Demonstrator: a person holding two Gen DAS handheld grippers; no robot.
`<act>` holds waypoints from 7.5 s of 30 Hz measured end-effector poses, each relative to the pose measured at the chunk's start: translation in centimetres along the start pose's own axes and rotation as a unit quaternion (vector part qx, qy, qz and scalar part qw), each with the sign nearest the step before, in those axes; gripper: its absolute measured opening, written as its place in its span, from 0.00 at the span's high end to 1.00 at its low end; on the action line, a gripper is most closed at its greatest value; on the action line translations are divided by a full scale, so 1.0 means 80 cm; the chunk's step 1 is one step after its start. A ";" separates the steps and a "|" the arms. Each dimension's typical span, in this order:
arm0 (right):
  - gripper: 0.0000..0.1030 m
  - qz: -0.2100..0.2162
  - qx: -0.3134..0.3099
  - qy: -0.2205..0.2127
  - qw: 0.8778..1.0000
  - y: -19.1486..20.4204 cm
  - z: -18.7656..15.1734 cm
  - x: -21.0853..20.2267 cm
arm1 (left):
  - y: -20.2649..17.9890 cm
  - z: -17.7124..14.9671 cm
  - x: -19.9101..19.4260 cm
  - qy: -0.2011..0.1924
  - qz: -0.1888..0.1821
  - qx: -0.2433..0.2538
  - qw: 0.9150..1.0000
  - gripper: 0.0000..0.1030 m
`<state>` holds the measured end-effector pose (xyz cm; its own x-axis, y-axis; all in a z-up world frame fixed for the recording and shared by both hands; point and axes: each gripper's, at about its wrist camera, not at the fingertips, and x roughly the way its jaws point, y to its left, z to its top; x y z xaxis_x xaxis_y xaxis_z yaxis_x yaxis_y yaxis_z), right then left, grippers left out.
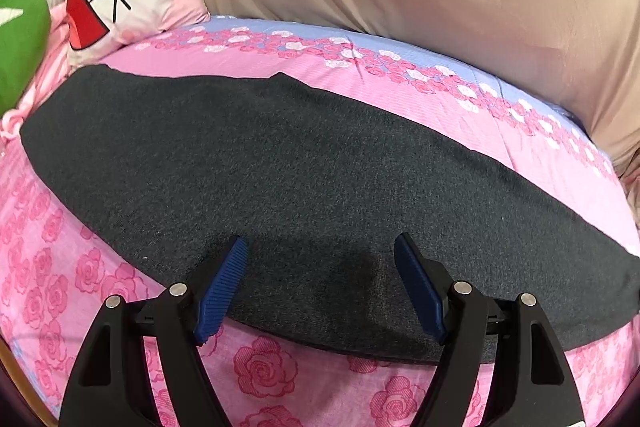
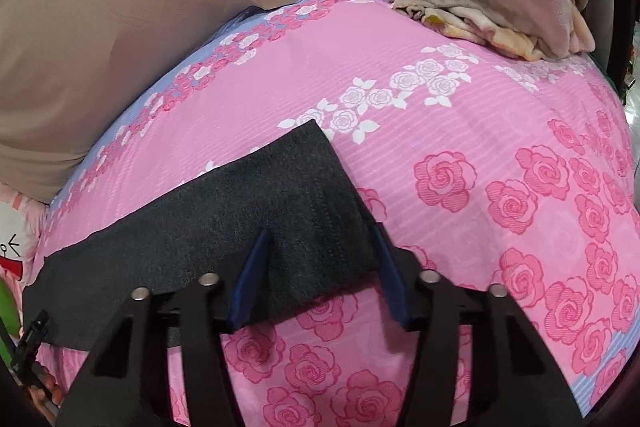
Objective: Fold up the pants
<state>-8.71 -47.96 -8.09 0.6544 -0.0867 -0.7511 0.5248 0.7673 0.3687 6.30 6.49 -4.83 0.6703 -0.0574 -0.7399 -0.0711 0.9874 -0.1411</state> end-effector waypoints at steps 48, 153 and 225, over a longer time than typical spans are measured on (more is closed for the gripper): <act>0.47 0.156 -0.314 0.017 0.936 0.413 -0.163 -0.039 | 0.166 0.032 -0.059 -0.024 0.082 -0.031 0.996 0.29; 0.86 0.134 -0.324 0.000 0.936 0.428 -0.163 -0.043 | 0.216 0.068 -0.056 -0.005 0.058 -0.106 0.993 0.20; 0.81 0.109 -0.112 0.027 0.987 0.253 -0.081 -0.025 | 0.071 0.023 -0.118 -0.005 -0.053 -0.003 0.999 0.16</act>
<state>-2.92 -28.14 -2.72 0.7051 0.1266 -0.6977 0.2363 0.8857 0.3996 0.94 12.93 2.56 0.6818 -0.1596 -0.7139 -0.0038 0.9751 -0.2216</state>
